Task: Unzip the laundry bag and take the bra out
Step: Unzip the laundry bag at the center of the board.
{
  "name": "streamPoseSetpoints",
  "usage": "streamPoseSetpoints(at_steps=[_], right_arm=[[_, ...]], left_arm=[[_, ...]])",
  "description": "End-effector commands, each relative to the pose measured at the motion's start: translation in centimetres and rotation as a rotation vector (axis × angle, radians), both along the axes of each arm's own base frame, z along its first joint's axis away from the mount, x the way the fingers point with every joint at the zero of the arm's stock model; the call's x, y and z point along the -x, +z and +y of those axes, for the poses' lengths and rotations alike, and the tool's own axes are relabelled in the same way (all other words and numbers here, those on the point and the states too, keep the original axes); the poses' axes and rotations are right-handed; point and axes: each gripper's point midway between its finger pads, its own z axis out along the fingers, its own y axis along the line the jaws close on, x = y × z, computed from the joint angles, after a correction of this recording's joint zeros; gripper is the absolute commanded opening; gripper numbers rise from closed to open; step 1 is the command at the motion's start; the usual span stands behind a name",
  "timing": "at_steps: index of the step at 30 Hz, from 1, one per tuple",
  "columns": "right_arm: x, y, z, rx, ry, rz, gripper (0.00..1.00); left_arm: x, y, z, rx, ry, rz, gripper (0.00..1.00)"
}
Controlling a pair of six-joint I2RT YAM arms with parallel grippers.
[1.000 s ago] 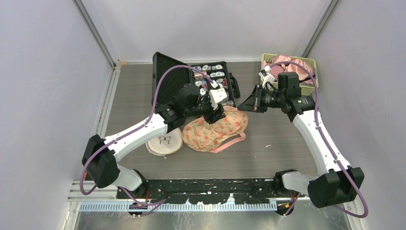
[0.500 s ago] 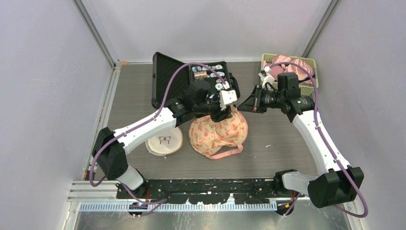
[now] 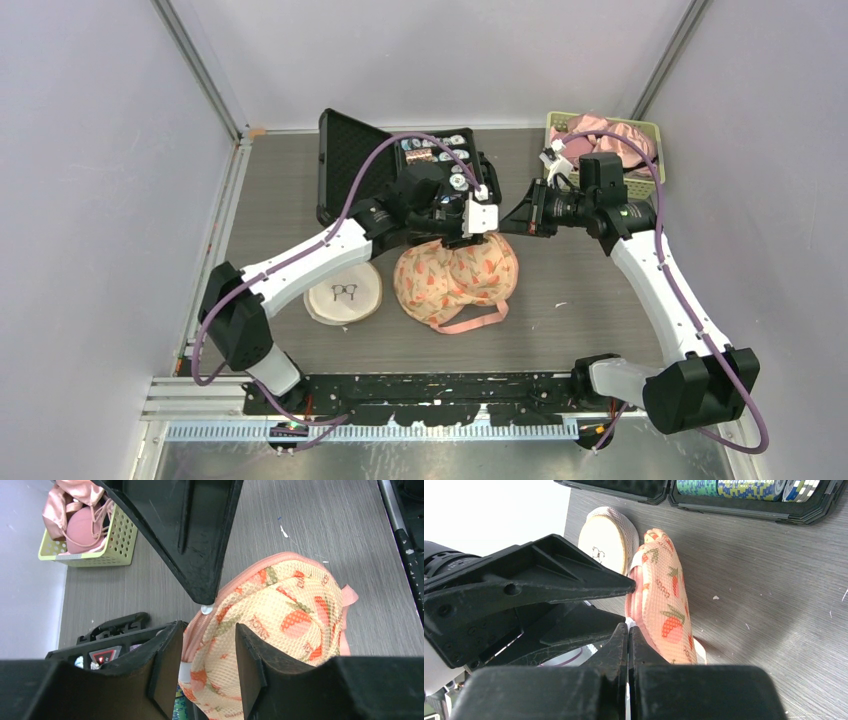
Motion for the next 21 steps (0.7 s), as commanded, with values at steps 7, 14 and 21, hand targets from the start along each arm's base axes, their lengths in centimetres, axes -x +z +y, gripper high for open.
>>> streamPoseSetpoints(at_steps=[7,14,21], right_arm=[[0.4,1.9,0.5,-0.026,0.041,-0.082,0.0],[0.1,1.8,-0.2,0.004,0.018,-0.096,0.01],[-0.8,0.4,-2.5,0.054,-0.058,-0.075,0.01]], left_arm=[[-0.7,1.3,-1.7,-0.015,-0.114,-0.123,0.39],[-1.6,0.3,-1.1,-0.025,-0.07,-0.106,0.14],[-3.7,0.3,-0.5,0.012,0.088,-0.019,0.0]])
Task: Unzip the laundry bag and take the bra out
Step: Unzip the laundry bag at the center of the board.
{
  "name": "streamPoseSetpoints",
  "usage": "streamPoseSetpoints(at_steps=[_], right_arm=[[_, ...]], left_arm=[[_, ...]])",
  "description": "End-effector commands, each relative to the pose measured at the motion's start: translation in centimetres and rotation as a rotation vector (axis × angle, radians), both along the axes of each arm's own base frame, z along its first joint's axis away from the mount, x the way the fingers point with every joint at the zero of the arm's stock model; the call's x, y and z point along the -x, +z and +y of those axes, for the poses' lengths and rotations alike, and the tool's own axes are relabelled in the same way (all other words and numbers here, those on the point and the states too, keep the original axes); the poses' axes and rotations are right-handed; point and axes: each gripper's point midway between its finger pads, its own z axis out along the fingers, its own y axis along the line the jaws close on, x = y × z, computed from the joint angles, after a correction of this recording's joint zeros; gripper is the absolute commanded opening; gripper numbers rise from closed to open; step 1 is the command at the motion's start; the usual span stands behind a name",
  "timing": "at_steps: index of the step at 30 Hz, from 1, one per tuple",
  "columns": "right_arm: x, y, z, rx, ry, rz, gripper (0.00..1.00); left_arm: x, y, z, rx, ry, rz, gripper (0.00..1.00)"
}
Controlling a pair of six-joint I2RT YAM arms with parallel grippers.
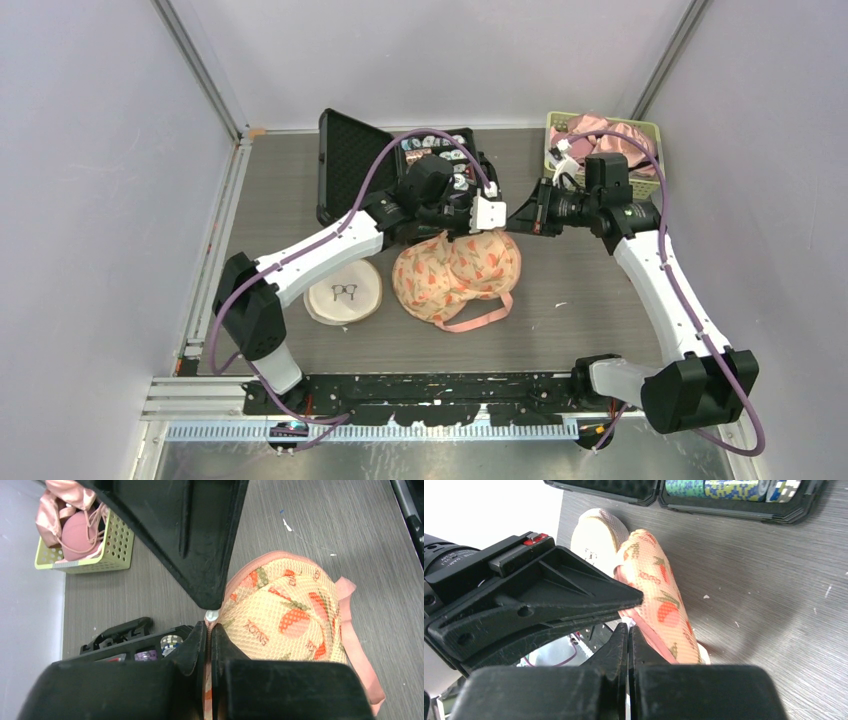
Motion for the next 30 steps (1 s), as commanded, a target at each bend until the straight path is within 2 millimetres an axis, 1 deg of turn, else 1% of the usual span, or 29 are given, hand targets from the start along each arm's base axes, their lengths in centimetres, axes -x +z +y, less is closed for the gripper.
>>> streamPoseSetpoints(at_steps=[1,8,12,15,17,18,19,21,22,23,25,30], right_arm=[[-0.5,0.5,-1.6,0.039,-0.044,-0.061,0.0],[-1.4,-1.5,-2.7,0.08,-0.092,-0.036,0.01],[-2.4,-2.2,-3.1,0.099,-0.121,-0.034,0.01],[-3.4,-1.7,-2.6,0.069,-0.12,-0.038,0.01],[-3.7,-1.1,-2.2,0.041,-0.104,-0.044,0.0],[-3.7,-0.9,-2.0,0.033,-0.094,-0.044,0.01],[-3.6,-0.9,-1.9,0.031,-0.082,-0.04,0.01],[-3.4,-1.1,-1.7,0.032,-0.062,-0.031,0.01],[-3.3,-1.0,-1.5,0.034,-0.051,-0.033,0.0],[-3.2,-0.9,-1.4,0.034,-0.043,-0.039,0.0],[-3.1,-0.5,-1.1,0.03,-0.029,-0.05,0.01],[-2.8,0.2,-0.5,0.02,0.0,-0.065,0.0]], left_arm=[[-2.5,0.8,0.7,0.056,0.149,0.024,0.0],[-4.8,-0.4,1.8,0.092,0.379,0.165,0.0],[-6.3,-0.9,2.8,0.112,0.512,0.24,0.0],[-6.8,-1.3,3.3,0.121,0.526,0.304,0.0],[-6.5,-1.3,3.2,0.112,0.484,0.292,0.01],[-6.1,-1.0,3.1,0.108,0.445,0.278,0.05],[-5.5,-0.7,2.9,0.106,0.401,0.266,0.13],[-4.4,-0.1,2.5,0.093,0.307,0.247,0.31],[-3.8,0.3,2.3,0.09,0.262,0.236,0.38],[-3.5,0.6,2.1,0.081,0.22,0.216,0.42],[-3.0,1.1,1.9,0.069,0.164,0.19,0.46],[-3.1,1.3,1.2,0.031,0.102,0.169,0.48]])
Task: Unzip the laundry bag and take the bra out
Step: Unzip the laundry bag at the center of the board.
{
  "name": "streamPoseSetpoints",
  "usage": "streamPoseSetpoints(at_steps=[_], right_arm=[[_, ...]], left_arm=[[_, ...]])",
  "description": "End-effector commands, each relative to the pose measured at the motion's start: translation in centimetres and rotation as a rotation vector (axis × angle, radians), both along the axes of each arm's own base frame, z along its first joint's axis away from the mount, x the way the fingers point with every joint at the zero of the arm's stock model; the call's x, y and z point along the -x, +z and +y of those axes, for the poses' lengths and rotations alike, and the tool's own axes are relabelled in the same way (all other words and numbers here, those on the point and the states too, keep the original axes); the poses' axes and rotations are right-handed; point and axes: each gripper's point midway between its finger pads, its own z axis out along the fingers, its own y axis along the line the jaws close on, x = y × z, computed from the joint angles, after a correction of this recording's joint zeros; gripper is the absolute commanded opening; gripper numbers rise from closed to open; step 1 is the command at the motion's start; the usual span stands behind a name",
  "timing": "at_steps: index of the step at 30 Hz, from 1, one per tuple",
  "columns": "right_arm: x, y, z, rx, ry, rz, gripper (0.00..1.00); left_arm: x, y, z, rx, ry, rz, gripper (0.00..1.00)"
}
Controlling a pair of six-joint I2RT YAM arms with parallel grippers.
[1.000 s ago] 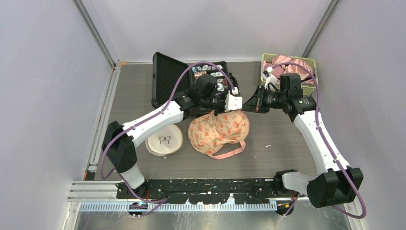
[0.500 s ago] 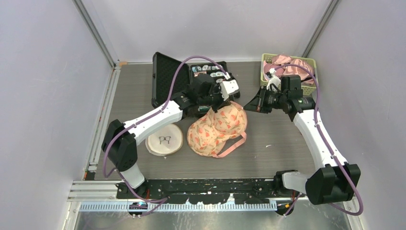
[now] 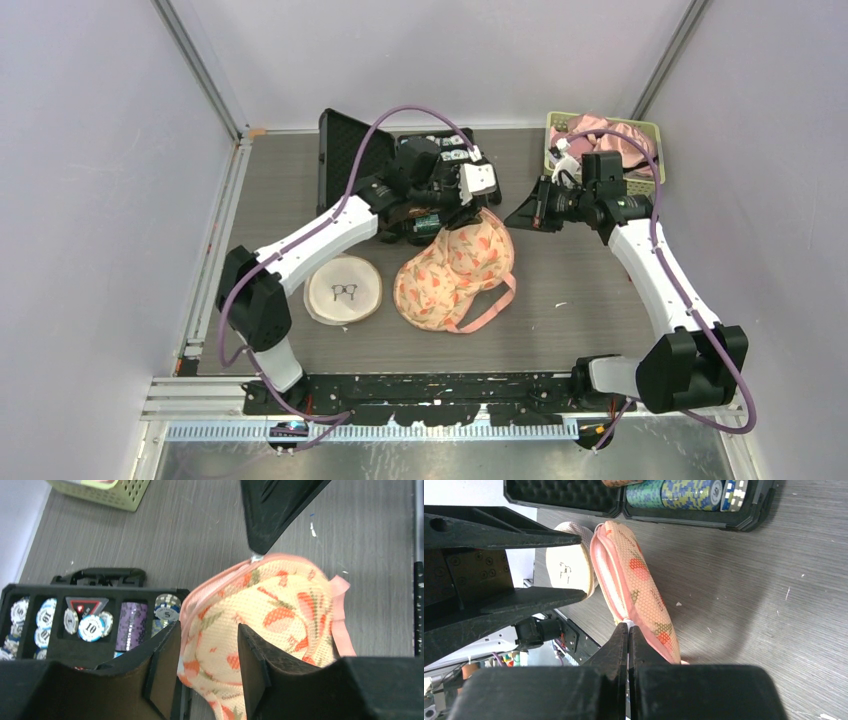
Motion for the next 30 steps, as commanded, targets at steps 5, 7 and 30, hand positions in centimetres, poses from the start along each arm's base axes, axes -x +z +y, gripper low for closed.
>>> streamPoseSetpoints(at_steps=[5,7,30], right_arm=[[0.1,3.8,1.3,-0.036,0.077,-0.118,0.0],[0.3,4.2,1.7,-0.043,0.091,-0.125,0.01],[-1.0,2.9,-0.4,0.073,0.019,-0.126,0.0]], left_arm=[[1.3,1.3,-2.2,-0.024,-0.195,-0.081,0.51],[1.8,0.5,-2.5,-0.057,-0.223,-0.064,0.5],[-4.1,-1.1,0.6,0.006,0.223,0.119,0.0]])
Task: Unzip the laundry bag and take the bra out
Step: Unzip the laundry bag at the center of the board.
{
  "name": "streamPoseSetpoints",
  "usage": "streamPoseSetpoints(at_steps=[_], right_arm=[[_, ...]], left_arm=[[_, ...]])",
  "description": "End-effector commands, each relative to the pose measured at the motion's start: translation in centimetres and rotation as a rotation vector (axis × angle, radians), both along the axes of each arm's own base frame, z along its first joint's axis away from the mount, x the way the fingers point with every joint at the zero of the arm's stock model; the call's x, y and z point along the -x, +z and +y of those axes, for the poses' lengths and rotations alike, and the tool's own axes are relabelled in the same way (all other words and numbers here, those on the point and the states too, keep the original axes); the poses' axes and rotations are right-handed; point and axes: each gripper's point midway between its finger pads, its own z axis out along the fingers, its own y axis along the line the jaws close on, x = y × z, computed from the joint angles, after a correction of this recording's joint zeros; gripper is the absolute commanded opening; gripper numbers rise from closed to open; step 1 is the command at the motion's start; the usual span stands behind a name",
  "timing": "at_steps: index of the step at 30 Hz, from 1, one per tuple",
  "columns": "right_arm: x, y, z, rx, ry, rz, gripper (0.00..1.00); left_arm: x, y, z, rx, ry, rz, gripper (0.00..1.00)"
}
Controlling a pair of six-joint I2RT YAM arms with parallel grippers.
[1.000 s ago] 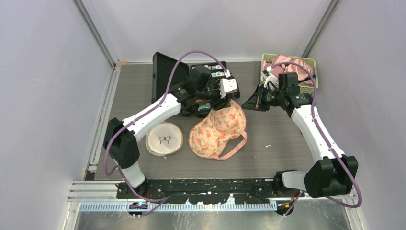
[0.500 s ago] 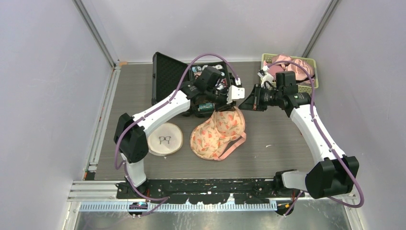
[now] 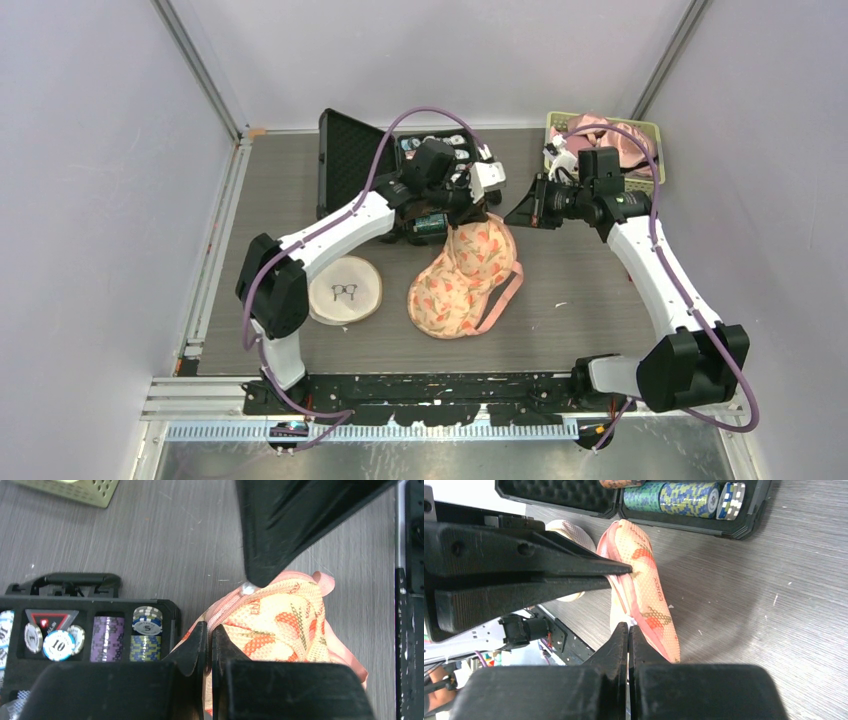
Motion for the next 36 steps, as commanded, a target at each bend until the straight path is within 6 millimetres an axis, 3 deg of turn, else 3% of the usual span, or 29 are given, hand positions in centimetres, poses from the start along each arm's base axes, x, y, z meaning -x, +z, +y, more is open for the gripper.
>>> streamPoseSetpoints(at_steps=[1,12,19,24,29,34,36], right_arm=[[-0.8,2.2,-0.6,0.026,-0.001,-0.077,0.01],[-1.2,1.2,-1.3,0.081,0.015,-0.096,0.0],[-1.3,0.8,-0.4,0.044,0.05,-0.079,0.01],[-0.8,1.1,1.2,0.007,0.104,-0.067,0.01],[-0.4,1.7,2.4,-0.01,0.141,-0.072,0.01],[-0.4,2.8,2.7,-0.027,0.153,-0.082,0.0],[-0.1,3.2,2.7,-0.033,0.159,-0.084,0.01]], left_arm=[[-3.7,1.5,2.8,0.043,0.239,0.011,0.0],[-3.5,0.0,5.6,0.034,0.428,0.103,0.0],[-0.9,0.3,6.1,0.064,0.381,0.151,0.0],[0.7,1.6,5.5,0.071,0.247,0.091,0.34],[0.9,2.6,5.1,0.043,0.119,-0.021,0.57],[0.7,1.8,4.5,-0.011,0.036,-0.042,0.8],[0.8,1.8,4.0,-0.008,0.007,-0.033,0.82]])
